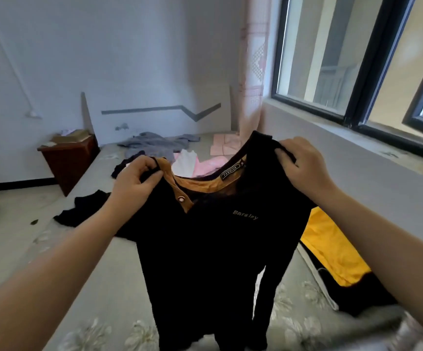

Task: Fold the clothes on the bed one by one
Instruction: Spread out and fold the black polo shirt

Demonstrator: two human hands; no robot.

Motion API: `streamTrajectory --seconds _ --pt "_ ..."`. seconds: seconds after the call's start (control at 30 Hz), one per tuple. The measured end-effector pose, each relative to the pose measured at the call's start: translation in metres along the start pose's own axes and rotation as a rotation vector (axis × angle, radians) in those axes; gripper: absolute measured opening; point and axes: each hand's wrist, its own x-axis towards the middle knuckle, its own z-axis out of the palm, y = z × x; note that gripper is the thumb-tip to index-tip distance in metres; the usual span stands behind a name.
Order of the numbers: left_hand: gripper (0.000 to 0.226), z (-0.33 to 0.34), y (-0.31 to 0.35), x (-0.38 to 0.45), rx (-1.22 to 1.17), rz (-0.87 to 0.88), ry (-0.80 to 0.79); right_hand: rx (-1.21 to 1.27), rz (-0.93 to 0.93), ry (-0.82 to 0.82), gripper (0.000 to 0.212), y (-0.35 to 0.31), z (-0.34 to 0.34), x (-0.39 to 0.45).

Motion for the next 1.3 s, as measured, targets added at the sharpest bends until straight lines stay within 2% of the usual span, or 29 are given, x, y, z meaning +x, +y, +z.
streamTrajectory --seconds 0.03,0.1,0.23,0.4,0.57,0.67,0.77,0.83,0.9,0.93,1.0,1.07,1.17,1.3 --pt "0.021 0.001 -0.006 -0.015 0.082 0.057 0.021 0.026 -0.008 0.026 0.021 -0.005 0.004 -0.014" --pt "0.002 0.001 -0.014 -0.042 0.246 0.172 0.042 0.063 -0.021 0.045 0.022 -0.013 0.011 -0.035" --pt "0.031 0.005 -0.019 -0.060 0.445 0.386 0.052 0.103 -0.042 0.014 0.020 -0.022 0.033 -0.044" --pt "0.029 0.013 -0.029 -0.024 0.542 0.427 0.144 0.115 -0.017 0.016 0.023 -0.012 0.073 -0.008" --pt "0.026 0.032 -0.086 0.034 0.729 0.366 0.169 0.032 0.098 -0.170 0.022 0.050 0.142 0.034" --pt "0.033 0.062 -0.140 0.065 0.733 0.211 -0.019 0.013 0.162 -0.356 0.022 0.095 0.203 0.050" --pt "0.028 0.103 -0.206 0.105 0.772 -0.035 -0.158 -0.006 0.224 -0.518 0.024 0.141 0.276 0.072" --pt "0.028 0.125 -0.242 0.138 0.786 -0.138 -0.178 -0.006 0.280 -0.532 0.026 0.168 0.320 0.092" --pt "0.038 0.148 -0.285 0.178 0.749 -0.233 -0.263 -0.027 0.352 -0.469 0.031 0.200 0.364 0.118" --pt "0.050 0.161 -0.308 0.193 0.769 -0.291 -0.373 -0.065 0.389 -0.461 0.038 0.216 0.385 0.127" --pt "0.071 0.183 -0.346 0.196 0.831 -0.445 -0.645 -0.160 0.454 -0.579 0.050 0.240 0.421 0.125" --pt "0.075 0.207 -0.379 0.160 0.843 -0.563 -0.836 -0.207 0.458 -0.777 0.046 0.252 0.451 0.088" --pt "0.072 0.232 -0.407 0.070 0.831 -0.621 -0.992 -0.139 0.388 -0.967 0.047 0.244 0.470 -0.016" --pt "0.075 0.234 -0.419 -0.052 0.810 -0.781 -1.176 -0.054 0.191 -1.312 0.068 0.208 0.459 -0.163"
